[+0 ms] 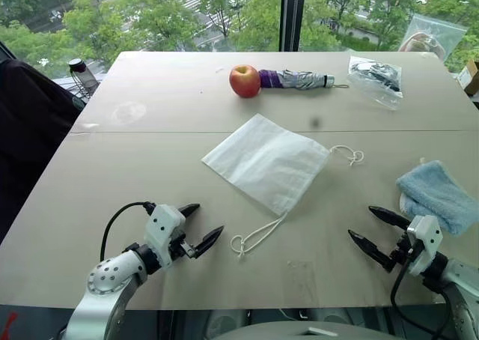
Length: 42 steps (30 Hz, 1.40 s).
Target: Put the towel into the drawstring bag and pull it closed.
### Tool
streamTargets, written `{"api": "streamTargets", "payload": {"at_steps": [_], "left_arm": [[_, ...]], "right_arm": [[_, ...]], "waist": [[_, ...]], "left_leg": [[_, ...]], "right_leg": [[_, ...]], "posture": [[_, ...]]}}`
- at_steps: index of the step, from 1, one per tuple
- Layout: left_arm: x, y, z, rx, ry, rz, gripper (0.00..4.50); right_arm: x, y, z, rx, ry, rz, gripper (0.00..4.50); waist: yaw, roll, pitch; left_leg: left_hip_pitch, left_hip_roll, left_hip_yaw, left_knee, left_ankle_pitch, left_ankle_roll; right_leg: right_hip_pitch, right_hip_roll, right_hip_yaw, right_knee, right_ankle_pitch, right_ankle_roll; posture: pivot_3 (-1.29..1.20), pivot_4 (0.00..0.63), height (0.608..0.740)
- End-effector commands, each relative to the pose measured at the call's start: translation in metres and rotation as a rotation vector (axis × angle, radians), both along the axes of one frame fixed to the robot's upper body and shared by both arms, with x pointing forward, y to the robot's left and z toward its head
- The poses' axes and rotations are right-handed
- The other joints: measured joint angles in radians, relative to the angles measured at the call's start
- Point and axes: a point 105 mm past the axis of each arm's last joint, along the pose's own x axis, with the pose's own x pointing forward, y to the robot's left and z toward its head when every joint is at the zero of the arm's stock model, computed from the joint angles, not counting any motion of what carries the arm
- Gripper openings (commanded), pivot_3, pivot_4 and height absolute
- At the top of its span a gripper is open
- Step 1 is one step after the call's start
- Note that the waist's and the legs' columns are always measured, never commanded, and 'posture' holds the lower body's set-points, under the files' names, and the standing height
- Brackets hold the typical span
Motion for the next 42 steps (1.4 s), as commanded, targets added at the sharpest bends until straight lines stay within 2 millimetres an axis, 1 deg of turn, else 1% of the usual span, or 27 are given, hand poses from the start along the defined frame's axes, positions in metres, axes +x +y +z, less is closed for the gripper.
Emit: {"api": "streamTargets", "payload": {"at_steps": [1, 4, 12, 16, 18, 19, 21, 22, 24, 26, 27, 29, 32, 34, 37, 42], "left_arm": [[-0.005, 0.001, -0.004, 0.016, 0.017, -0.003, 4.50], [-0.002, 0.003, -0.002, 0.020, 0.004, 0.015, 4.50], [-0.002, 0.006, 0.001, 0.018, -0.004, 0.017, 4.50], [-0.005, -0.003, 0.017, -0.003, -0.002, -0.059, 4.50], [-0.004, -0.009, 0.032, -0.015, -0.018, -0.104, 4.50], [0.000, -0.014, 0.041, -0.025, -0.038, -0.123, 4.50], [0.013, -0.026, 0.056, -0.021, -0.083, -0.156, 4.50], [0.020, -0.036, 0.063, -0.022, -0.111, -0.183, 4.50], [0.032, -0.063, 0.075, -0.053, -0.154, -0.236, 4.50], [0.041, -0.085, 0.080, -0.084, -0.161, -0.255, 4.50], [0.043, -0.093, 0.080, -0.092, -0.156, -0.256, 4.50], [0.042, -0.113, 0.073, -0.105, -0.133, -0.283, 4.50], [0.039, -0.138, 0.060, -0.107, -0.123, -0.291, 4.50], [0.045, -0.146, 0.059, -0.109, -0.151, -0.250, 4.50], [0.053, -0.156, 0.055, -0.041, -0.217, -0.208, 4.50], [0.047, -0.184, 0.053, -0.021, -0.268, -0.216, 4.50]], "right_arm": [[0.001, 0.004, 0.006, 0.000, -0.035, 0.030, 4.45], [0.004, 0.008, 0.003, -0.009, -0.033, 0.051, 4.45], [0.006, 0.008, 0.003, -0.008, -0.038, 0.054, 4.45], [0.005, 0.011, 0.005, 0.012, -0.034, 0.070, 4.45], [0.005, 0.014, 0.010, 0.044, -0.034, 0.100, 4.45], [0.005, 0.016, 0.012, 0.059, -0.033, 0.111, 4.45], [0.008, 0.017, 0.015, 0.069, -0.036, 0.130, 4.45], [0.010, 0.017, 0.017, 0.070, -0.038, 0.139, 4.45], [0.015, 0.016, 0.019, 0.069, -0.045, 0.146, 4.45], [0.018, 0.017, 0.020, 0.066, -0.052, 0.150, 4.45], [0.019, 0.017, 0.020, 0.064, -0.055, 0.152, 4.45], [0.021, 0.017, 0.022, 0.060, -0.063, 0.151, 4.45], [0.023, 0.015, 0.025, 0.050, -0.080, 0.140, 4.45], [0.023, 0.013, 0.027, 0.051, -0.084, 0.136, 4.45], [0.020, 0.010, 0.030, 0.046, -0.079, 0.133, 4.45], [0.009, 0.005, 0.031, 0.027, -0.050, 0.135, 4.45]], "waist": [[0.000, 0.000, 0.000], [-0.001, 0.000, 0.000], [-0.001, 0.000, 0.000], [-0.002, -0.001, 0.001], [-0.003, -0.002, 0.001], [-0.002, -0.002, 0.001], [0.005, -0.002, 0.002], [0.009, -0.003, 0.002], [0.016, -0.002, 0.002], [0.018, -0.002, 0.002], [0.017, -0.003, 0.002], [0.013, -0.003, 0.002], [0.011, -0.003, 0.002], [0.014, -0.004, 0.002], [0.018, -0.004, 0.003], [0.018, -0.004, 0.003]], "left_leg": [[0.000, 0.000, 0.000, 0.000, 0.000, 0.000], [0.000, 0.000, 0.001, 0.000, 0.000, 0.000], [0.000, 0.000, 0.001, 0.000, 0.000, 0.000], [0.000, 0.001, 0.001, 0.000, 0.000, 0.000], [0.000, 0.002, 0.001, 0.000, 0.000, 0.000], [0.000, 0.002, 0.000, 0.000, 0.000, 0.000], [0.000, 0.002, 0.001, 0.000, 0.000, 0.000], [-0.001, 0.002, 0.000, 0.001, 0.000, 0.000], [-0.001, 0.001, 0.001, 0.002, 0.000, 0.000], [0.000, 0.001, 0.002, 0.005, 0.000, 0.000], [-0.001, 0.001, 0.002, 0.006, 0.000, 0.000], [-0.002, 0.001, 0.003, 0.007, 0.000, 0.000], [-0.002, 0.001, 0.003, 0.006, -0.001, 0.001], [-0.002, 0.002, 0.001, 0.006, -0.001, 0.001], [-0.002, 0.002, 0.000, 0.006, -0.001, 0.001], [-0.002, 0.001, 0.001, 0.008, 0.000, 0.001]], "right_leg": [[0.000, 0.000, 0.000, 0.000, 0.000, 0.000], [0.000, 0.000, 0.001, 0.000, 0.000, 0.000], [0.000, 0.001, 0.000, 0.000, 0.000, 0.000], [0.000, 0.002, 0.000, 0.000, 0.000, 0.000], [0.000, 0.002, 0.000, 0.000, 0.000, 0.000], [0.000, 0.002, 0.000, 0.000, 0.000, 0.000], [0.000, 0.002, 0.000, 0.000, 0.000, 0.000], [0.000, 0.001, -0.001, 0.000, 0.000, 0.000], [0.001, 0.003, -0.002, 0.001, 0.000, 0.000], [0.002, 0.008, -0.002, 0.001, 0.002, 0.003], [0.002, 0.008, -0.002, 0.002, 0.002, 0.004], [0.002, 0.009, -0.001, 0.001, 0.003, 0.004], [0.001, 0.009, 0.001, 0.001, 0.003, 0.005], [0.000, 0.010, 0.001, 0.002, 0.002, 0.005], [0.000, 0.010, 0.000, 0.003, 0.002, 0.005], [0.001, 0.010, 0.001, 0.003, 0.002, 0.005]], "posture": [[0.00, 0.150, 0.740], [0.00, 0.150, 0.740], [0.00, 0.150, 0.740], [0.00, 0.150, 0.740], [0.00, 0.150, 0.740], [0.00, 0.150, 0.740], [0.00, 0.150, 0.740], [0.00, 0.150, 0.740], [0.00, 0.150, 0.740], [0.00, 0.150, 0.740], [0.00, 0.150, 0.740], [0.00, 0.150, 0.740], [0.00, 0.150, 0.740], [0.00, 0.150, 0.740], [0.00, 0.150, 0.740], [0.00, 0.150, 0.740]]}}
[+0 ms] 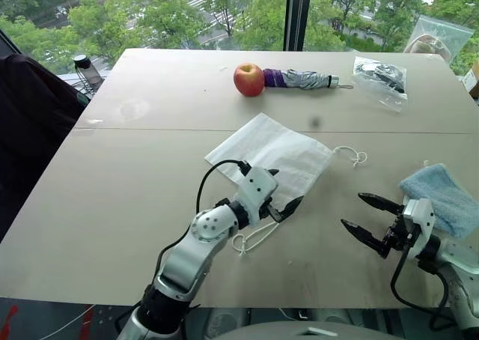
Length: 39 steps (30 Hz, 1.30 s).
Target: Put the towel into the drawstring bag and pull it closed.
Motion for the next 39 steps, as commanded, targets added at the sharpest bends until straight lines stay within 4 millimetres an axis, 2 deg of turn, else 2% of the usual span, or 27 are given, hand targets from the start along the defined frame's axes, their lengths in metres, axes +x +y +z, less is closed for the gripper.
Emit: {"api": "streamTargets", "payload": {"at_steps": [1, 6, 10, 17, 22, 24, 27, 29, 30, 34, 39], "left_arm": [[-0.008, -0.021, 0.007, 0.020, -0.097, -0.011, 4.50], [-0.010, -0.035, 0.006, 0.023, -0.118, 0.042, 4.50], [-0.001, -0.034, -0.003, 0.108, -0.164, 0.098, 4.50], [0.006, -0.033, -0.019, 0.138, -0.146, 0.136, 4.50], [0.008, -0.025, -0.014, 0.134, -0.213, 0.165, 2.92], [0.010, -0.018, -0.013, 0.144, -0.224, 0.200, 2.06], [0.014, -0.007, -0.011, 0.159, -0.261, 0.254, 0.47], [0.017, 0.000, -0.004, 0.149, -0.297, 0.293, 0.47], [0.018, 0.002, 0.001, 0.133, -0.314, 0.306, 0.23], [0.022, 0.014, 0.023, 0.050, -0.372, 0.339, 0.23], [0.031, 0.040, 0.046, -0.051, -0.400, 0.426, 0.23]], "right_arm": [[-0.006, -0.005, 0.017, -0.009, -0.040, -0.003, 4.45], [-0.017, -0.009, 0.018, -0.013, -0.017, -0.028, 4.45], [-0.023, -0.013, 0.022, -0.011, -0.015, -0.069, 4.45], [-0.015, -0.024, 0.030, -0.042, -0.038, -0.106, 4.45], [-0.014, -0.024, 0.028, -0.043, -0.037, -0.108, 4.50], [-0.015, -0.022, 0.028, -0.039, -0.033, -0.102, 4.50], [-0.013, -0.022, 0.026, -0.040, -0.033, -0.099, 4.50], [-0.011, -0.023, 0.026, -0.042, -0.034, -0.099, 4.50], [-0.010, -0.023, 0.025, -0.042, -0.036, -0.099, 4.50], [-0.004, -0.019, 0.025, -0.031, -0.049, -0.091, 4.50], [0.001, -0.014, 0.021, -0.014, -0.060, -0.093, 4.50]], "waist": [[0.000, 0.000, 0.000], [0.000, 0.000, 0.000], [-0.001, 0.000, 0.000], [-0.001, 0.000, 0.000], [0.000, 0.000, 0.000], [0.000, 0.000, 0.000], [0.000, 0.000, 0.000], [0.000, 0.000, 0.000], [0.000, 0.000, 0.000], [0.000, 0.000, 0.000], [0.001, 0.000, 0.000]], "left_leg": [[-0.001, 0.000, 0.000, 0.001, 0.000, 0.000], [-0.001, 0.000, 0.000, 0.003, 0.000, 0.000], [-0.001, 0.000, -0.001, 0.003, 0.000, 0.000], [-0.002, 0.000, 0.000, 0.004, 0.000, 0.000], [-0.002, 0.000, -0.001, 0.004, 0.000, 0.000], [-0.002, 0.000, -0.001, 0.004, 0.000, 0.000], [-0.003, 0.000, -0.001, 0.004, 0.000, 0.000], [-0.003, 0.000, -0.001, 0.004, 0.000, 0.000], [-0.003, 0.000, -0.001, 0.005, 0.000, 0.000], [-0.003, 0.000, -0.001, 0.005, 0.000, 0.000], [-0.003, 0.000, -0.001, 0.005, 0.000, 0.000]], "right_leg": [[0.000, 0.000, 0.000, 0.000, 0.000, 0.000], [0.000, -0.001, 0.001, 0.000, 0.000, 0.000], [0.000, 0.000, 0.000, 0.000, -0.001, 0.001], [0.000, 0.000, 0.000, 0.000, -0.001, 0.001], [0.000, 0.000, 0.000, 0.000, -0.001, 0.001], [0.000, 0.000, 0.000, 0.000, 0.000, 0.001], [0.000, -0.001, 0.000, 0.000, 0.000, 0.001], [0.000, -0.001, 0.000, 0.000, 0.000, 0.001], [0.000, -0.001, 0.000, 0.000, 0.000, 0.001], [0.000, -0.001, 0.000, 0.001, 0.000, 0.000], [0.000, -0.002, -0.001, 0.000, 0.000, 0.000]], "posture": [[0.00, 0.150, 0.740], [0.00, 0.150, 0.740], [0.00, 0.150, 0.740], [0.00, 0.150, 0.740], [0.00, 0.150, 0.740], [0.00, 0.150, 0.740], [0.00, 0.150, 0.740], [0.00, 0.150, 0.740], [0.00, 0.150, 0.740], [0.00, 0.150, 0.740], [0.00, 0.150, 0.740]]}}
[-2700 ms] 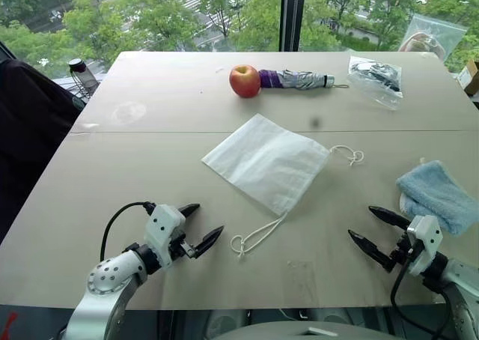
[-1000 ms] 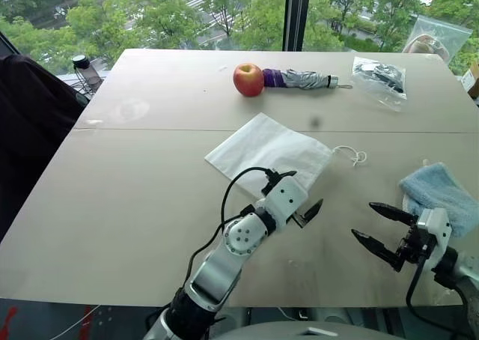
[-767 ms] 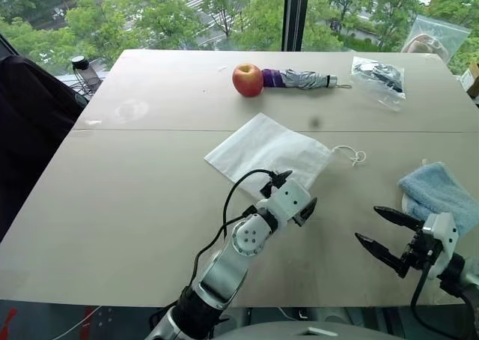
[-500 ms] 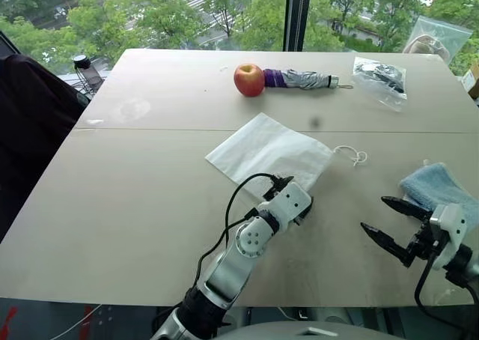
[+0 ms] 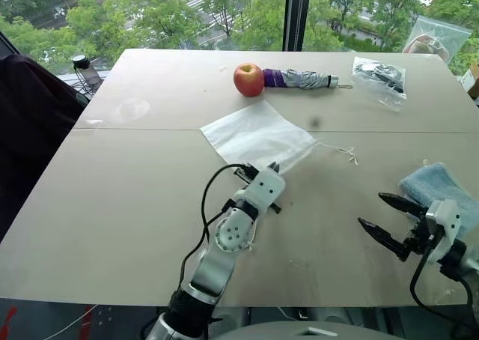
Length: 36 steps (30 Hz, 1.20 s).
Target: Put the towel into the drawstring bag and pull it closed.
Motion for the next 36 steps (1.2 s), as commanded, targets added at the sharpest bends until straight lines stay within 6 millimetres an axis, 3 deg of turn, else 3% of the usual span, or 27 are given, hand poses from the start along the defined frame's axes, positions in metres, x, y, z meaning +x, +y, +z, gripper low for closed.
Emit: {"api": "streamTargets", "payload": {"at_steps": [1, 8, 11, 14, 17, 20, 21, 22, 25, 28, 32, 36], "left_arm": [[0.003, 0.015, 0.029, -0.109, -0.075, 0.027, 0.23], [0.018, 0.040, 0.036, -0.122, -0.094, 0.105, 0.23], [0.024, 0.043, 0.039, -0.113, -0.101, 0.101, 0.23], [0.025, 0.041, 0.038, -0.109, -0.090, 0.070, 0.23], [0.015, 0.031, 0.022, -0.025, -0.053, -0.041, 0.23], [0.004, 0.028, 0.003, 0.042, 0.003, -0.115, 0.23], [0.002, 0.028, -0.002, 0.063, 0.009, -0.123, 0.77], [0.001, 0.029, -0.006, 0.087, 0.009, -0.125, 0.96], [-0.005, 0.028, -0.015, 0.152, -0.010, -0.146, 2.41], [-0.018, 0.038, -0.023, 0.201, -0.014, -0.187, 3.71], [-0.027, 0.075, -0.025, 0.205, -0.018, -0.148, 3.71], [-0.018, 0.111, -0.004, 0.209, -0.086, -0.041, 3.71]], "right_arm": [[0.004, 0.004, 0.002, 0.003, -0.041, -0.003, 4.50], [0.025, -0.002, 0.010, 0.018, -0.130, -0.105, 4.50], [0.048, -0.030, 0.036, -0.070, -0.194, -0.296, 4.50], [0.052, -0.059, 0.063, -0.134, -0.232, -0.422, 4.50], [0.047, -0.080, 0.065, -0.220, -0.190, -0.494, 4.50], [0.043, -0.084, 0.063, -0.219, -0.208, -0.510, 4.50], [0.043, -0.081, 0.062, -0.202, -0.214, -0.504, 4.50], [0.041, -0.076, 0.061, -0.179, -0.216, -0.491, 4.50], [0.033, -0.054, 0.062, -0.059, -0.212, -0.399, 4.50], [0.023, -0.040, 0.056, -0.015, -0.163, -0.328, 4.50], [0.014, -0.035, 0.043, -0.036, -0.100, -0.287, 4.50], [0.006, -0.028, 0.033, -0.023, -0.043, -0.221, 4.50]], "waist": [[0.000, 0.000, 0.000], [-0.001, 0.000, 0.000], [-0.001, 0.000, 0.000], [0.004, 0.000, 0.001], [0.004, 0.000, 0.000], [-0.002, 0.000, 0.000], [-0.004, 0.000, 0.000], [-0.004, 0.000, 0.000], [-0.002, 0.001, 0.001], [-0.003, 0.001, 0.001], [-0.003, 0.001, 0.001], [0.000, 0.001, 0.001]], "left_leg": [[0.000, 0.000, 0.000, 0.000, 0.000, 0.000], [0.000, 0.000, 0.001, 0.001, 0.000, 0.000], [0.001, -0.001, 0.003, 0.001, 0.000, 0.000], [0.000, -0.001, 0.003, 0.001, 0.000, 0.000], [-0.001, -0.001, 0.001, 0.001, -0.001, 0.001], [0.000, -0.001, 0.001, -0.002, -0.001, 0.001], [0.000, 0.000, 0.002, -0.003, -0.001, 0.001], [0.000, 0.000, 0.002, -0.003, -0.001, 0.001], [0.000, 0.000, 0.001, -0.003, -0.001, 0.001], [0.001, 0.001, 0.002, -0.002, -0.001, 0.001], [0.001, 0.001, 0.004, -0.002, -0.001, 0.001], [0.001, 0.002, 0.004, -0.002, -0.001, 0.001]], "right_leg": [[0.000, 0.000, 0.000, 0.000, 0.000, 0.000], [0.000, 0.001, 0.000, 0.001, 0.000, 0.001], [0.000, 0.001, -0.001, 0.001, 0.001, 0.002], [0.000, 0.001, 0.000, 0.000, 0.002, 0.003], [0.000, 0.001, 0.000, 0.000, 0.002, 0.003], [0.000, 0.001, 0.001, 0.000, 0.002, 0.003], [-0.001, 0.001, 0.001, 0.000, 0.002, 0.003], [-0.001, 0.001, 0.002, 0.000, 0.002, 0.003], [-0.001, 0.002, 0.001, 0.000, 0.002, 0.003], [-0.001, 0.001, 0.002, 0.000, 0.002, 0.002], [-0.001, -0.004, 0.003, -0.001, 0.000, -0.001], [-0.001, -0.008, 0.000, -0.001, -0.001, -0.001]], "posture": [[0.00, 0.150, 0.740], [0.00, 0.150, 0.740], [0.00, 0.150, 0.740], [0.00, 0.150, 0.740], [0.00, 0.150, 0.740], [0.00, 0.150, 0.740], [0.00, 0.150, 0.740], [0.00, 0.150, 0.740], [0.00, 0.150, 0.740], [0.00, 0.150, 0.740], [0.00, 0.150, 0.740], [0.00, 0.150, 0.740]]}}
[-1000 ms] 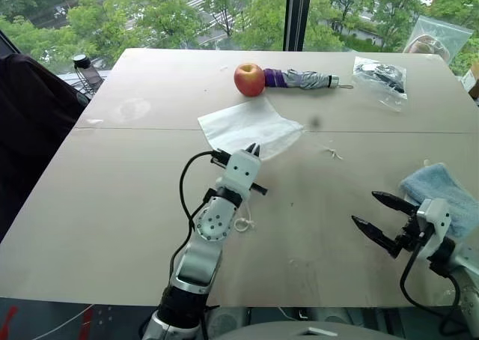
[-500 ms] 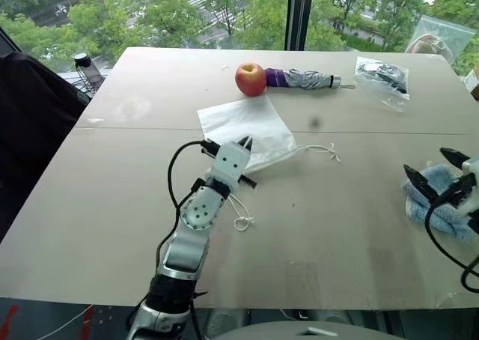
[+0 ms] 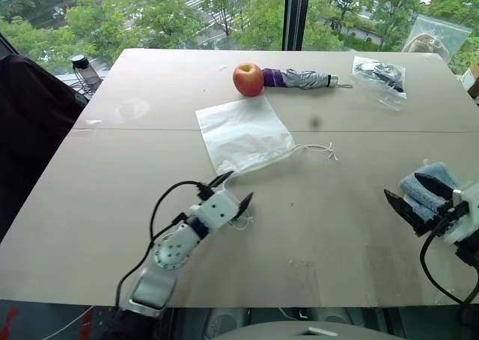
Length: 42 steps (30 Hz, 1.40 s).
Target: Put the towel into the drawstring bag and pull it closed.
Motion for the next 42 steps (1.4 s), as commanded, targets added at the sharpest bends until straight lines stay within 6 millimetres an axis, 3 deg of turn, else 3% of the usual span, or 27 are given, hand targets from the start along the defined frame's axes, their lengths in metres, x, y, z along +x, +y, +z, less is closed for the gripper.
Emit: {"api": "streamTargets", "payload": {"at_steps": [1, 9, 14, 21, 34, 42], "left_arm": [[0.008, 0.013, 0.032, 0.002, -0.133, 0.025, 3.71], [0.024, -0.026, 0.021, 0.061, -0.145, -0.094, 3.71], [0.038, -0.040, 0.016, 0.080, -0.167, -0.063, 3.71], [0.045, -0.041, 0.016, 0.100, -0.222, 0.026, 3.71], [0.051, -0.042, 0.004, 0.159, -0.184, 0.033, 3.71], [0.062, -0.038, 0.010, 0.152, -0.178, 0.090, 3.71]], "right_arm": [[-0.002, 0.011, 0.006, 0.007, -0.011, 0.077, 4.50], [-0.013, 0.058, -0.004, 0.053, 0.086, 0.325, 4.50], [-0.009, 0.072, -0.005, 0.057, 0.072, 0.355, 4.50], [-0.009, 0.071, -0.008, 0.054, 0.070, 0.346, 4.50], [-0.005, 0.068, -0.007, 0.049, 0.045, 0.308, 4.50], [-0.002, 0.068, -0.008, 0.050, 0.037, 0.297, 4.50]], "waist": [[0.000, 0.000, 0.000], [-0.002, -0.001, 0.000], [0.000, -0.001, 0.000], [-0.001, -0.001, 0.000], [0.000, -0.001, 0.000], [-0.001, -0.001, 0.000]], "left_leg": [[0.000, 0.000, 0.000, 0.000, 0.000, 0.000], [-0.001, 0.000, 0.004, 0.002, 0.000, 0.001], [-0.001, 0.000, 0.002, 0.002, 0.000, 0.001], [-0.001, 0.000, 0.003, 0.003, -0.001, 0.001], [-0.001, 0.001, 0.003, 0.003, 0.000, 0.001], [-0.001, 0.001, 0.003, 0.003, 0.000, 0.001]], "right_leg": [[0.000, -0.001, -0.001, 0.000, 0.000, 0.000], [0.002, -0.001, -0.001, -0.001, 0.002, 0.004], [0.001, 0.001, -0.003, 0.000, 0.002, 0.005], [0.001, 0.005, -0.003, -0.001, 0.002, 0.005], [0.001, 0.004, -0.002, 0.000, 0.002, 0.005], [0.001, 0.002, -0.003, 0.000, 0.002, 0.005]], "posture": [[0.00, 0.150, 0.740], [0.00, 0.150, 0.740], [0.00, 0.150, 0.740], [0.00, 0.150, 0.740], [0.00, 0.150, 0.740], [0.00, 0.150, 0.740]]}}
